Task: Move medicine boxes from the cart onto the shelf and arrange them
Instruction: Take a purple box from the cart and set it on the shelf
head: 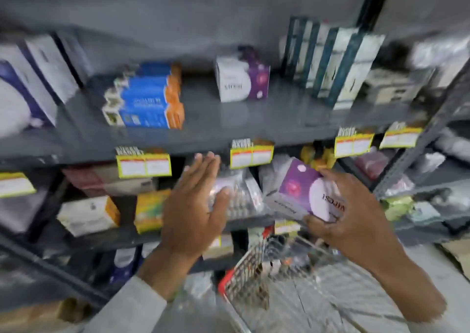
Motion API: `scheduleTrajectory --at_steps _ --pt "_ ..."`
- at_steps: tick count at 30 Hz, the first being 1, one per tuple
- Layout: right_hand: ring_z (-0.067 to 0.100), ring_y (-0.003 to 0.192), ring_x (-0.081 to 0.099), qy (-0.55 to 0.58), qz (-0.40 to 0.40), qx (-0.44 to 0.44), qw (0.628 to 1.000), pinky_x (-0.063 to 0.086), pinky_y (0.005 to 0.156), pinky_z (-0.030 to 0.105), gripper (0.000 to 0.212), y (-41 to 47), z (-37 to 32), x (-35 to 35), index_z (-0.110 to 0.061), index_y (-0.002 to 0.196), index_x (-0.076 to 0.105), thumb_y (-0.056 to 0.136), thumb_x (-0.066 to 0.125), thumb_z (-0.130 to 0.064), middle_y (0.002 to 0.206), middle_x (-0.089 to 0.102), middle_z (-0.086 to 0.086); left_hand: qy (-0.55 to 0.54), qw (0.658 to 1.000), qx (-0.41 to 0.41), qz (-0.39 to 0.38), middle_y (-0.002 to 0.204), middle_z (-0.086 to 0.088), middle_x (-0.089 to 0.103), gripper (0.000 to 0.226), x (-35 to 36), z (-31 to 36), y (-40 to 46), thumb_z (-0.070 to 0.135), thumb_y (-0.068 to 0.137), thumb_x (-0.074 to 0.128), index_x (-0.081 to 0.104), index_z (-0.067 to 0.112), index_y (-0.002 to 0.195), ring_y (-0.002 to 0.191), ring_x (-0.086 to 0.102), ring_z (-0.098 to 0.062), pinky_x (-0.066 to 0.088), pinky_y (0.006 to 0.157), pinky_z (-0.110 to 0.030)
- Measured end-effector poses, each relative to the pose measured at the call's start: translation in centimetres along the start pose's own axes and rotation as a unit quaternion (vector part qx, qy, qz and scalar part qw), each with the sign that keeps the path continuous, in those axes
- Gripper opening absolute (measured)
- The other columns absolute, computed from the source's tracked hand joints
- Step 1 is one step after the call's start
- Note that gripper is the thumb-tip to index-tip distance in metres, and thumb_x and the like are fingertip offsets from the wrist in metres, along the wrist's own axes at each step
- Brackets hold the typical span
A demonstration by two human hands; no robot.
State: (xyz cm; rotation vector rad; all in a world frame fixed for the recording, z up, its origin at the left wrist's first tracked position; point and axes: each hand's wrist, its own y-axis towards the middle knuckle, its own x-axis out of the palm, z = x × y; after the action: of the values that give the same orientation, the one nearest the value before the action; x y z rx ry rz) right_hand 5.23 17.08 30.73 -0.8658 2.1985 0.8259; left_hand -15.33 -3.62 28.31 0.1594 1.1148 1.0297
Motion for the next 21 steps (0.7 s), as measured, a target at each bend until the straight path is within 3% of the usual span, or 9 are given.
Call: scheduleTrajectory --at_steps 1,3,5,6,7,11,14,18,21 --pt "0.02 0.12 0.06 0.017 0.007 -0.016 1.0 0.055 0.097 0.044 0.085 1.8 -1.3 -1.0 -0.029 0.14 0.052 0.064 0.084 -0.049 0.127 0.053 -0.01 0.013 1.0 0.01 0.021 0.162 0.002 0.042 0.058 -1.7 -0.4 1.5 0.037 0.099 0.054 0.046 0.016 0.153 0.155 0.029 -0.011 0.027 0.126 -0.034" --pt "0.003 0.111 0.054 -0.004 0.043 -0.063 0.997 0.049 0.092 0.025 0.083 5.4 -3.7 -2.6 -0.027 0.138 0.057 0.063 0.076 -0.059 0.122 0.051 -0.015 0.043 0.997 0.022 0.067 0.16 0.008 0.037 0.06 -4.8 -1.5 3.8 0.038 0.098 0.054 0.044 0.018 0.154 0.154 0.029 -0.01 0.023 0.127 -0.03" --pt "-0.008 0.1 0.043 -0.032 0.054 -0.102 0.993 0.036 0.084 0.004 0.079 8.9 -5.8 -3.5 -0.029 0.136 0.058 0.065 0.077 -0.057 0.117 0.048 -0.015 0.073 0.993 0.007 0.096 0.159 0.005 0.04 0.06 -7.5 -2.8 5.5 0.04 0.098 0.051 0.045 0.016 0.153 0.151 0.033 -0.012 0.022 0.124 -0.028" --pt "-0.007 0.1 0.043 -0.029 0.042 -0.107 0.993 0.034 0.083 0.001 0.078 10.7 -6.6 -3.8 -0.029 0.137 0.058 0.067 0.081 -0.052 0.118 0.049 -0.014 0.082 0.992 -0.011 0.1 0.16 -0.001 0.043 0.061 -8.5 -3.6 6.1 0.041 0.098 0.048 0.046 0.014 0.152 0.15 0.034 -0.014 0.022 0.123 -0.029" --pt "-0.003 0.104 0.047 -0.026 0.02 -0.108 0.994 0.034 0.086 0.002 0.076 12.5 -7.3 -4.0 -0.028 0.138 0.059 0.069 0.085 -0.047 0.119 0.052 -0.012 0.087 0.991 -0.031 0.102 0.16 -0.006 0.046 0.062 -9.4 -4.4 6.5 0.041 0.097 0.046 0.047 0.012 0.151 0.15 0.036 -0.017 0.025 0.122 -0.032" --pt "0.019 0.127 0.057 -0.027 -0.08 -0.105 0.991 0.043 0.102 0.029 0.076 18.9 -9.3 -3.6 -0.024 0.143 0.058 0.075 0.088 -0.039 0.139 0.06 0.0 0.11 0.983 -0.1 0.109 0.158 -0.014 0.048 0.061 -11.6 -7.7 7.2 0.037 0.096 0.044 0.048 0.01 0.151 0.149 0.04 -0.029 0.038 0.116 -0.052" --pt "0.018 0.135 0.053 0.003 -0.129 -0.088 0.988 0.042 0.106 0.03 0.075 22.4 -9.8 -2.8 -0.026 0.144 0.057 0.076 0.088 -0.035 0.147 0.056 -0.002 0.138 0.979 -0.128 0.082 0.159 -0.016 0.046 0.066 -12.2 -10.3 7.2 0.045 0.099 0.036 0.044 0.008 0.152 0.151 0.037 -0.032 0.037 0.118 -0.056" --pt "0.015 0.126 0.054 0.03 -0.165 -0.041 0.985 0.043 0.092 0.026 0.071 25.4 -9.8 -1.6 -0.032 0.141 0.059 0.077 0.087 -0.027 0.142 0.057 -0.006 0.184 0.972 -0.137 0.047 0.158 -0.015 0.048 0.071 -12.1 -13.3 7.5 0.056 0.1 0.024 0.041 0.01 0.152 0.151 0.039 -0.031 0.033 0.121 -0.051" --pt "0.011 0.117 0.052 -0.002 -0.181 -0.042 0.983 0.041 0.083 0.018 0.07 26.3 -9.3 -0.5 -0.03 0.144 0.057 0.079 0.085 -0.024 0.144 0.054 -0.005 0.224 0.965 -0.129 0.035 0.15 -0.016 0.057 0.069 -11.8 -14.6 7.8 0.058 0.102 0.019 0.046 0.012 0.146 0.143 0.05 -0.034 0.04 0.116 -0.052"
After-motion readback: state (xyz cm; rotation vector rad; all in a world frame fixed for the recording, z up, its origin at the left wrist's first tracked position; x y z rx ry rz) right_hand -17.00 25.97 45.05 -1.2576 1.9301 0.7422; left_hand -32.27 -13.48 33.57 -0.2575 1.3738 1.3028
